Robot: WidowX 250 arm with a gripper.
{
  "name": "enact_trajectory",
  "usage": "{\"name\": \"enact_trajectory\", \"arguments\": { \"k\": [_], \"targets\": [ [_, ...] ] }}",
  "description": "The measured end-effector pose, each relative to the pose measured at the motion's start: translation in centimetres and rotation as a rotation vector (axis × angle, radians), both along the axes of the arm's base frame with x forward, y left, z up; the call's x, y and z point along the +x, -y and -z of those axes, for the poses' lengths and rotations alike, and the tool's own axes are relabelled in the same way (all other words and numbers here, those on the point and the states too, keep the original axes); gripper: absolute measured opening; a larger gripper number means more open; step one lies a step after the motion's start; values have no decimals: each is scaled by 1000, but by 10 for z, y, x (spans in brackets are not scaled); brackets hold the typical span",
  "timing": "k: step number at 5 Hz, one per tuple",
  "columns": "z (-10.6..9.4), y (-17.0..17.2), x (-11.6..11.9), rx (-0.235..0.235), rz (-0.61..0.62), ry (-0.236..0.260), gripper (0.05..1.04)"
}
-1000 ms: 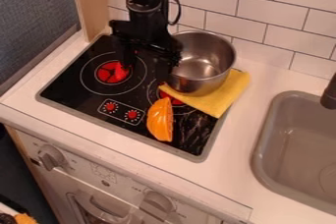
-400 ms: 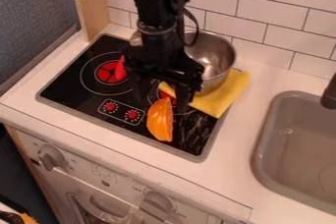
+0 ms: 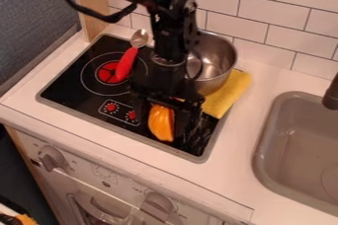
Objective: Put the orange slice on the left, the small red spoon
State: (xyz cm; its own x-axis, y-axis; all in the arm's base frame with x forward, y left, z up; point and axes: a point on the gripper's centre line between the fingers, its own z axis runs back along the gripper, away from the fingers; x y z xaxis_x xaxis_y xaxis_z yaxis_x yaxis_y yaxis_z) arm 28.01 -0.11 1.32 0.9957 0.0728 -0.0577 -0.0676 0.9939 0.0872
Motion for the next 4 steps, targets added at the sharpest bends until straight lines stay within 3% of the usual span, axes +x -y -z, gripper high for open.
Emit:
{"name": "enact_trajectory", "arguments": {
  "k": [1,3,4],
  "targets": [
    [5,3,0,42,34,8,702],
    [-8,16,-17,4,111,22,618],
    [-45,-5,-15,22,90,110,618]
  ]
}}
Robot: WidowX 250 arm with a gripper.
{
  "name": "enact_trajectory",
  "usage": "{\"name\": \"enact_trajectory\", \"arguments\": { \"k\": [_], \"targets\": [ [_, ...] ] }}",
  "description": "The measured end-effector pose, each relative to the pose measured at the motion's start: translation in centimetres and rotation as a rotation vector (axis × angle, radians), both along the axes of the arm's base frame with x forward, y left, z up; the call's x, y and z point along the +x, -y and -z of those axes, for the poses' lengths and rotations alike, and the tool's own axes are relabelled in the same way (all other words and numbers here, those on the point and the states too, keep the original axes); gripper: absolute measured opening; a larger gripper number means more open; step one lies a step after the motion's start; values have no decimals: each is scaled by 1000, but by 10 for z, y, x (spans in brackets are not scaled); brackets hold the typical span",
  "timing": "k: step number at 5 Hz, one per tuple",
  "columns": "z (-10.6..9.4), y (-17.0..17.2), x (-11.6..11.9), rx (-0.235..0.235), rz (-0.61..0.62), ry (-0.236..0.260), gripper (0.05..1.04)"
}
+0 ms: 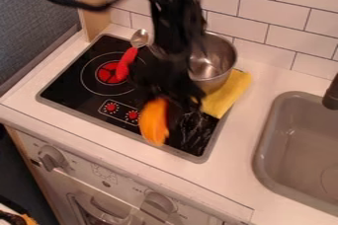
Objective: Put the orange slice on the left, the small red spoon
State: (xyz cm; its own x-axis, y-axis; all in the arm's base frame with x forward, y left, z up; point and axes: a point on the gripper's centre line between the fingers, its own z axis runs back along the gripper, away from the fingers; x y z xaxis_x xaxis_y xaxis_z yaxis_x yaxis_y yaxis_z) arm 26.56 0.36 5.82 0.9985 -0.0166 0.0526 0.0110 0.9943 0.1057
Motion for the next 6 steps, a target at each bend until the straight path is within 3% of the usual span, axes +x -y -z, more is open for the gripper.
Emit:
{"name": "enact_trajectory", "arguments": {
  "k": [1,3,4,6],
  "targets": [
    [-10,-53,13,32,-119,41,618],
    [33,-145,48,166,-128,-69,618],
    [36,-171,61,179,-142,-95,618],
    [33,-195,56,175,-176,-115,618]
  ]
}}
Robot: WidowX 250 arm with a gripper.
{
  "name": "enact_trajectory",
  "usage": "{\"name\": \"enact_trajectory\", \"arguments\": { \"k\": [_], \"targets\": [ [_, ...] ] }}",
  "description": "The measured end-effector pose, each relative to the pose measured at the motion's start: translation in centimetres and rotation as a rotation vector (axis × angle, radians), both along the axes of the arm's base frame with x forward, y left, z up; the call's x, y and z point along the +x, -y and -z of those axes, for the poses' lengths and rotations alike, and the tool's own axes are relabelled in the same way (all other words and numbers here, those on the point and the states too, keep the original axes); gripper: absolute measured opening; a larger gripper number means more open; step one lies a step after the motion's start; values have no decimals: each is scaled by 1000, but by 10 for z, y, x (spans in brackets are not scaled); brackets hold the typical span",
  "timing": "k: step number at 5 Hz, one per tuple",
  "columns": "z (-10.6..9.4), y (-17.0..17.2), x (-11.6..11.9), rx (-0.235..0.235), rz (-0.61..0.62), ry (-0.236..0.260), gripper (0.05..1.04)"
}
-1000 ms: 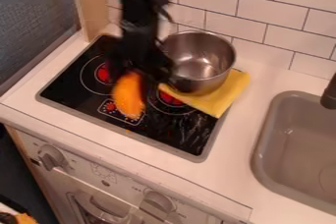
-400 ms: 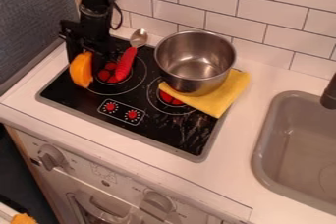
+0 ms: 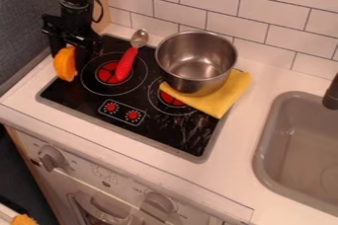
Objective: Put the orange slice on the left, the small red spoon
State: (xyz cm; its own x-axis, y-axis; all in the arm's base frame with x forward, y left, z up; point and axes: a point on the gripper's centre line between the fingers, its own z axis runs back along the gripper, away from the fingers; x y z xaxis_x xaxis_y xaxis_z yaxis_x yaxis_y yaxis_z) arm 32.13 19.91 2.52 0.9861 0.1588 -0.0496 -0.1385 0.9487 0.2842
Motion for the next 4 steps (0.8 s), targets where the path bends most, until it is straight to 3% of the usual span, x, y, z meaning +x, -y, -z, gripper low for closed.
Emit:
{"name": "enact_trajectory", "arguments": {
  "k": [1,2,4],
  "targets": [
    [2,3,-2,-1,8,-14,689],
    [4,11,-4,-31,14,-12,978],
    [-49,32,2,-46,64,116,1001]
  ]
}}
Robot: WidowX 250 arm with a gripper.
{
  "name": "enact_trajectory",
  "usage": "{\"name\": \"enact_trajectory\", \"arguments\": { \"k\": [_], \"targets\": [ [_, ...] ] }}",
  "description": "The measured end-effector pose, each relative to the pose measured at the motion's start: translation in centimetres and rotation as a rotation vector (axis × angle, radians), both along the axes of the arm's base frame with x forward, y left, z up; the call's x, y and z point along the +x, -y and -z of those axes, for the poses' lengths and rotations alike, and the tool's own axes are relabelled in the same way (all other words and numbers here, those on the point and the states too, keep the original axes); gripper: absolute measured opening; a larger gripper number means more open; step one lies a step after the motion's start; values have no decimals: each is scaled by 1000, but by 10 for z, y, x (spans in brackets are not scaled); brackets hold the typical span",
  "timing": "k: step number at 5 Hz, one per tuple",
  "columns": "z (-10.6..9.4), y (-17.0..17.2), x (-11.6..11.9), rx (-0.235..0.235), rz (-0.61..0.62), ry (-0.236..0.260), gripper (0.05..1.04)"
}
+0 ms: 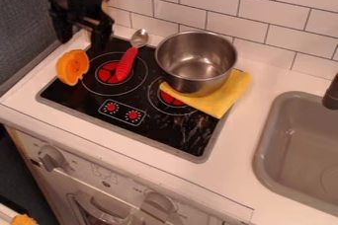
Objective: Put the orange slice on the left, the small red spoon
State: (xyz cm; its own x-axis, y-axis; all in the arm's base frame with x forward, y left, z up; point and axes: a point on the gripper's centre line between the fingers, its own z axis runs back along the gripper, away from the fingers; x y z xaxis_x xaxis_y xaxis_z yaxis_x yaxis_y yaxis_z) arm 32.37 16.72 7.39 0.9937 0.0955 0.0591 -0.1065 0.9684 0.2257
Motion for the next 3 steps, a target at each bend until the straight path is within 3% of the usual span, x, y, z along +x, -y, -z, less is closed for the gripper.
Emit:
{"name": "enact_trajectory", "arguments": {
  "k": [1,3],
  "targets": [
    [-9,9,0,-8,27,22,999],
    [-2,23,0,-47,73,5,1000]
  ]
}}
